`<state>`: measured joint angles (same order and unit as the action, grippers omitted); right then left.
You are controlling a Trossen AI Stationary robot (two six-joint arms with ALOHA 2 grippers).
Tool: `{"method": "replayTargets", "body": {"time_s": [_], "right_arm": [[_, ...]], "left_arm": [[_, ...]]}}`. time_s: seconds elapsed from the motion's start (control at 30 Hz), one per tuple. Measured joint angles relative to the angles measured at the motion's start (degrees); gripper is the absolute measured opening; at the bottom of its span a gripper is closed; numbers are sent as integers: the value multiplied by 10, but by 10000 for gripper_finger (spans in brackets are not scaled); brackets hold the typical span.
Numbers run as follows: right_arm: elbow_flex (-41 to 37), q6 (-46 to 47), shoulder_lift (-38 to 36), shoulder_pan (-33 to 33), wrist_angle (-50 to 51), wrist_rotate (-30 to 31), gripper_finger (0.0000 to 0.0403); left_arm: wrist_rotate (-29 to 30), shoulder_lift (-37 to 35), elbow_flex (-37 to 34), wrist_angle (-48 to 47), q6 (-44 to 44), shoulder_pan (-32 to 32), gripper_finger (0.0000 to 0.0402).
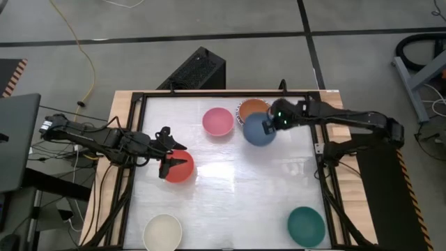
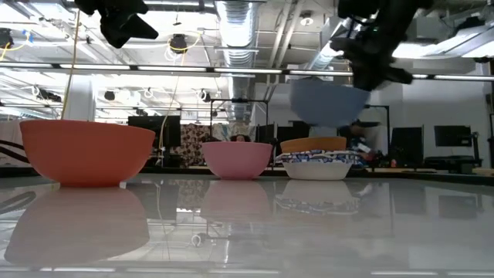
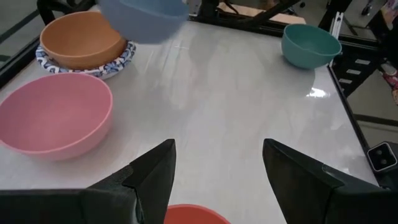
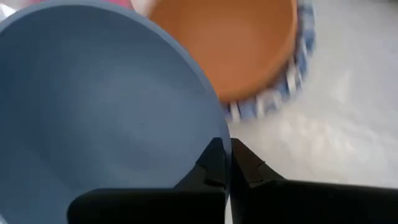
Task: Nest bowls inside each other
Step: Stack the blue bowl into the light orange bowl
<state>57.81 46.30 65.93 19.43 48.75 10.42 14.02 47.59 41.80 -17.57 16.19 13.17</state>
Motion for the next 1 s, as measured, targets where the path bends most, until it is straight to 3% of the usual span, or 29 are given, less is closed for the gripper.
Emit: {"method": "replayTargets", "body": {"time_s": [0.23,0.4,0.7,1.0], "right_arm": [[7,-46,7,112,-111,-6,8],[7,-62,50,171,-153,-58,8],[7,-77,130,193,-117,-75,8],[7,-92,139,204,-80,-76,14]], "left_arm": [[1,0,0,-1,9,0,231],[1,0,0,-2,10,0,231],[2,0,0,-13,10,0,231],[2,0,0,-14,11,0,231]]}}
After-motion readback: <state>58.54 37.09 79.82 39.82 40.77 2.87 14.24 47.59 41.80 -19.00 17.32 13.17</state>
